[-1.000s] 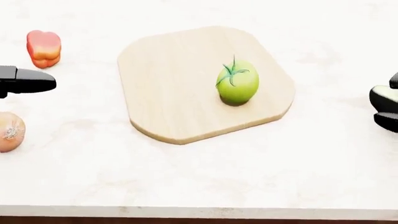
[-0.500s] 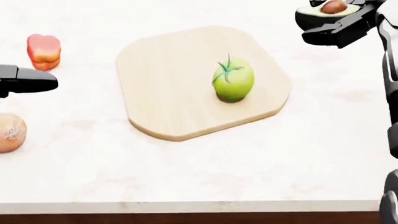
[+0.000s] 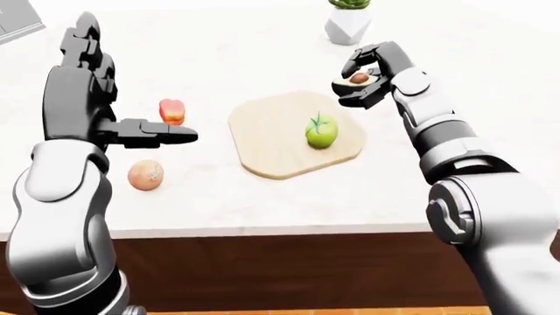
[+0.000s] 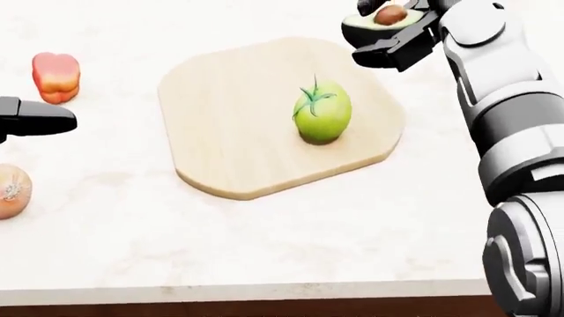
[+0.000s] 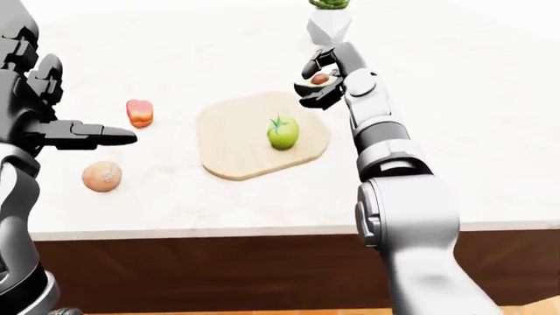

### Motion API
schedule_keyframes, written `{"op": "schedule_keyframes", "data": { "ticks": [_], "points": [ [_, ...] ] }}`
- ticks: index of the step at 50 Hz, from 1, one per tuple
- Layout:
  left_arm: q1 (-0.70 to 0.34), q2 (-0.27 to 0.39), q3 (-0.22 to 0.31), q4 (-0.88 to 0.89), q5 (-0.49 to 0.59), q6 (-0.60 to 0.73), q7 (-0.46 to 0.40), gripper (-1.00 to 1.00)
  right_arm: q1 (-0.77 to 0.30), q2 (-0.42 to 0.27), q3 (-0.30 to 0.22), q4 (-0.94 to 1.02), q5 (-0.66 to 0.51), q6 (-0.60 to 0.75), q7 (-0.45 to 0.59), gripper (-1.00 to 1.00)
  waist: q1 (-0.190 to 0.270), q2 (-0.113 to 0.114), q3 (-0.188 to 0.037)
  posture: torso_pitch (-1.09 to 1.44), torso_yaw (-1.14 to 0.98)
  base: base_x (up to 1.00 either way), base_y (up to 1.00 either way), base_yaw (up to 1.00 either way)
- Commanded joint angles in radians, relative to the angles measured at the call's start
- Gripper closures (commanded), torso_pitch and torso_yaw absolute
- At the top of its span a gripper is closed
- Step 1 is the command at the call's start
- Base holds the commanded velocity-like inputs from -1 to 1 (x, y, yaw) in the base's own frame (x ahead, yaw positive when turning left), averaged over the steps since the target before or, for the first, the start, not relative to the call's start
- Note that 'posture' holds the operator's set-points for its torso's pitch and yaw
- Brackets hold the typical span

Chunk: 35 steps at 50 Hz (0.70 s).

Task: Place the avocado, onion, tomato and bell pepper on the cutting board.

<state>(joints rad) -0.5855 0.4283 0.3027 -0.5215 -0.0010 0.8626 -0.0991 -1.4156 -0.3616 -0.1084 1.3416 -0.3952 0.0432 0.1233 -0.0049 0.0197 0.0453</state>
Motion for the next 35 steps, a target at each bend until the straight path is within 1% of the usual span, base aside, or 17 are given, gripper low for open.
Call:
{"op": "schedule_keyframes", "data": {
  "ticks": [1, 5, 21, 28, 35],
  "points": [
    [-0.028, 0.018, 0.012, -0.027, 0.003, -0.026, 0.003, -1.0, -0.049, -0.004, -0.008, -0.046, 0.005, -0.042, -0.034, 0.75, 0.0, 0.001, -0.033, 0.0, 0.0, 0.0, 0.0, 0.0],
    [-0.021, 0.018, 0.015, -0.034, 0.001, -0.023, 0.002, -1.0, -0.046, 0.009, -0.009, -0.04, 0.0, -0.046, -0.044, 0.75, 0.0, 0.002, -0.033, 0.0, 0.0, 0.0, 0.0, 0.0],
    [0.008, 0.01, 0.019, -0.043, 0.007, -0.035, -0.003, -1.0, -0.046, 0.043, -0.012, -0.03, -0.007, -0.061, -0.035, 0.68, -0.001, 0.004, -0.034, 0.0, 0.0, 0.0, 0.0, 0.0],
    [0.01, 0.006, 0.02, -0.04, 0.008, -0.039, -0.003, -1.0, -0.049, 0.048, -0.013, -0.027, -0.01, -0.06, -0.033, 0.54, 0.0, 0.004, -0.035, 0.0, 0.0, 0.0, 0.0, 0.0],
    [-0.005, -0.001, 0.019, -0.036, 0.005, -0.036, 0.007, -1.0, -0.055, 0.05, -0.014, -0.025, -0.015, -0.059, -0.028, 0.51, 0.0, 0.003, -0.035, 0.0, 0.0, 0.0, 0.0, 0.0]
  ]
}}
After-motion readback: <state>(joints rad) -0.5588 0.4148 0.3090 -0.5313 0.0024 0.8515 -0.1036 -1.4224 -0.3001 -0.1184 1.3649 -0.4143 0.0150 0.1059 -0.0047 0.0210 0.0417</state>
